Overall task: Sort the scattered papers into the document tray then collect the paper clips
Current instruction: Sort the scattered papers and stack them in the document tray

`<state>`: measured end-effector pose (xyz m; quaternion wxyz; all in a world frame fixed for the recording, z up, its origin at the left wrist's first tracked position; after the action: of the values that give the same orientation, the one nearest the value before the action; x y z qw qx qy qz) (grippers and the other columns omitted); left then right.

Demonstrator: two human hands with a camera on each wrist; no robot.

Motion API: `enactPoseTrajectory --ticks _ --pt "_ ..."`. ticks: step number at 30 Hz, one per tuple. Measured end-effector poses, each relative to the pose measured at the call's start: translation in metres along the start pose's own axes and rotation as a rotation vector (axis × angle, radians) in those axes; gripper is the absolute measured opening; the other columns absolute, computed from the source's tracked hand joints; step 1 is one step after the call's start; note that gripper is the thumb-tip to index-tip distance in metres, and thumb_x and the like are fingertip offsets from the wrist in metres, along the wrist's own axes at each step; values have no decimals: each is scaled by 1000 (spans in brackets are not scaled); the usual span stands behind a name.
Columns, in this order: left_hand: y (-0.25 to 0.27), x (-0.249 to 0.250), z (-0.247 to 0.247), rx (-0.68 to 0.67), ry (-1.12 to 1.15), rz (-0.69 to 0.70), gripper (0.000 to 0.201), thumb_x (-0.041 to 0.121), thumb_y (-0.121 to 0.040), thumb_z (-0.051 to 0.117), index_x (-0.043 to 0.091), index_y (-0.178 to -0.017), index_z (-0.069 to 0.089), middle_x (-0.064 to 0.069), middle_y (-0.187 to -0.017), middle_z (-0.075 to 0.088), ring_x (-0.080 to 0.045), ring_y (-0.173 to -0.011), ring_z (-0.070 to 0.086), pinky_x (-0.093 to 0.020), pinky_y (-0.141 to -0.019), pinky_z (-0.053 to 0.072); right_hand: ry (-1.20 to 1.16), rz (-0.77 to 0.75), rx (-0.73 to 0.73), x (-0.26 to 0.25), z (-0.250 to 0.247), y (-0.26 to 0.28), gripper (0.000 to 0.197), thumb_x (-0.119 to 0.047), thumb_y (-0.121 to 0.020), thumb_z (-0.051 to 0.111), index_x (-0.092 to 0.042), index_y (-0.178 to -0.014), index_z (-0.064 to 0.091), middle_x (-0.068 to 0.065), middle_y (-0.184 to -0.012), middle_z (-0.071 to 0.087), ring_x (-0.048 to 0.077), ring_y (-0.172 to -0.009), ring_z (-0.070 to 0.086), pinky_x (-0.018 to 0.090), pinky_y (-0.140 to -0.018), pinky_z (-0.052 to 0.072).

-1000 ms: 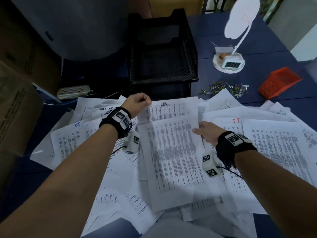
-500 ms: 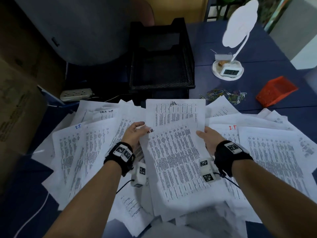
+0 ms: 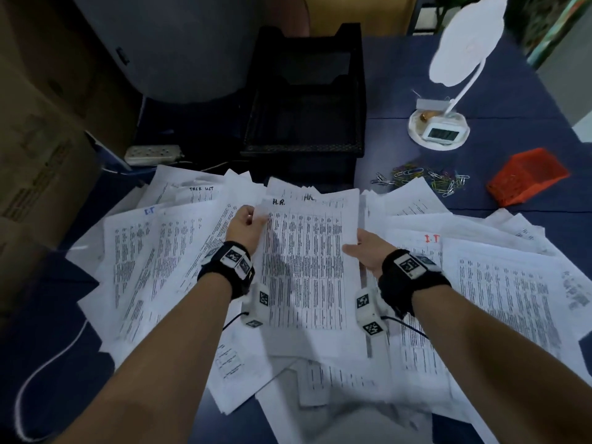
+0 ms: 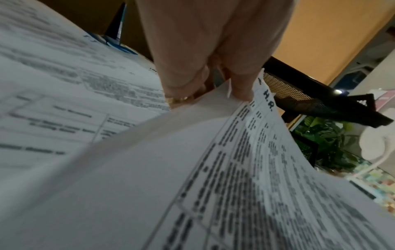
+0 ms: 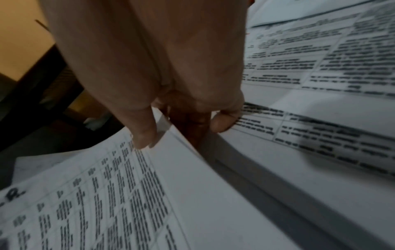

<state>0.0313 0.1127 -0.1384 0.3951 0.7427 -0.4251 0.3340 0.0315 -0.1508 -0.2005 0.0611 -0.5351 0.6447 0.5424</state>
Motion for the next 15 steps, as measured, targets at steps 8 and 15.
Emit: enactPoseTrajectory --ticks 8,15 --pt "5 -7 -18 -20 106 -57 56 37 -85 67 20 -127 33 -4 -109 48 -24 -95 54 -33 -80 47 -399 -50 159 -28 -1 39 31 -3 -94 49 -9 -124 56 8 -123 63 26 -109 59 40 -95 48" --pt "3 19 -52 -4 219 88 34 34 -78 73 9 -98 63 -4 -94 67 -21 -84 62 -34 -82 51 -395 -246 363 -87 -5 77 27 -13 -96 50 -10 -124 52 3 -121 62 20 -110 58 33 -94 47"
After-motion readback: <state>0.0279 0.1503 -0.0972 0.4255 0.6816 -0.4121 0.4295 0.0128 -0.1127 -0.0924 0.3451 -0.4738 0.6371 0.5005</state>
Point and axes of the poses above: each hand's wrist, its own y-axis away from the middle knuckle, its own z-axis out of the palm, x = y × z, the point moved 7 cm from there along -y, towards the middle knuckle
